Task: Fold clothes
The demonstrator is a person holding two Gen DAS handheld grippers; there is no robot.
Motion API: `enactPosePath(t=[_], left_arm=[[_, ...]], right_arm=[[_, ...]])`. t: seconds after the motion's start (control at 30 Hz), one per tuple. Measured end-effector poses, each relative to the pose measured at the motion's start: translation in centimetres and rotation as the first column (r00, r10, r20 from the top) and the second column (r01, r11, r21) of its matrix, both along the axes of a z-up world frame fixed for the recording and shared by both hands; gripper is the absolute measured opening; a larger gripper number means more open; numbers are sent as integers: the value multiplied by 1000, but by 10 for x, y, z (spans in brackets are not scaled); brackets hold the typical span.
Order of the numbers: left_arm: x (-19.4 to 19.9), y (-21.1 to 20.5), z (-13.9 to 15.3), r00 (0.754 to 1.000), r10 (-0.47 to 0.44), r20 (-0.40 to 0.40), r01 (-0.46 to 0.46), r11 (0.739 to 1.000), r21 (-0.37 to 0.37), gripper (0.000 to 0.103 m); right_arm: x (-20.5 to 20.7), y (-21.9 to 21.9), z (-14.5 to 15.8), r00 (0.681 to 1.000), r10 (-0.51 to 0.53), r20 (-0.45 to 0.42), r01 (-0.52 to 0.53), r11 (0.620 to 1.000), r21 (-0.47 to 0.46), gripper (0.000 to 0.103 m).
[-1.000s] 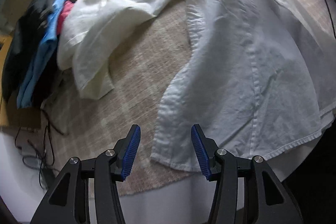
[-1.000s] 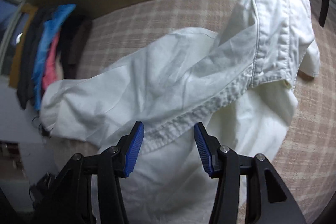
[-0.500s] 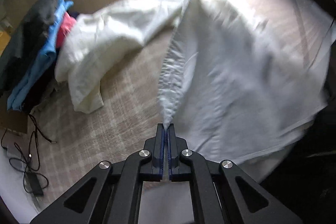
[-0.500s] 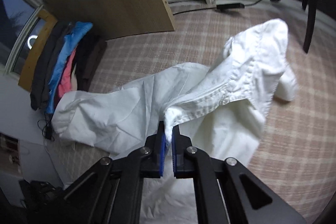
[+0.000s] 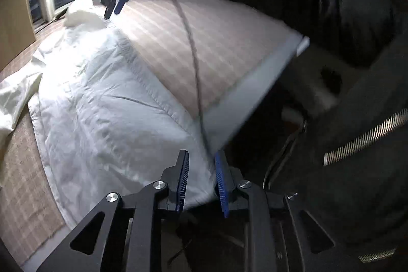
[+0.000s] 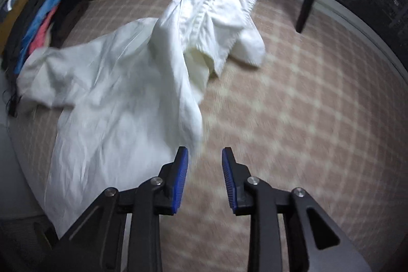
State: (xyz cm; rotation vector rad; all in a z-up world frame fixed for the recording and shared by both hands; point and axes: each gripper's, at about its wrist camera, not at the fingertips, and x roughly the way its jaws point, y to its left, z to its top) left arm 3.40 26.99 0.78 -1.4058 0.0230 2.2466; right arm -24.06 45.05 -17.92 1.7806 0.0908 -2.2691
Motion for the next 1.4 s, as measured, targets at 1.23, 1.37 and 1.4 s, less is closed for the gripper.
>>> enactPosePath(t=[1.23, 1.37, 1.4], left_arm=[[23, -127, -90, 980, 198, 34, -197, 980, -40, 21], [26, -129, -89, 986, 164, 23, -164, 986, -2, 7], [28, -130, -86, 988, 154, 10, -154, 988, 13, 5]], right_arm=[[-3, -302, -40, 896, 439, 69, -437, 840, 322, 51], [-10, -309, -47, 909, 413, 55, -402, 833, 381, 26], [-16, -305, -43, 927, 373, 50, -367, 867, 336, 9]])
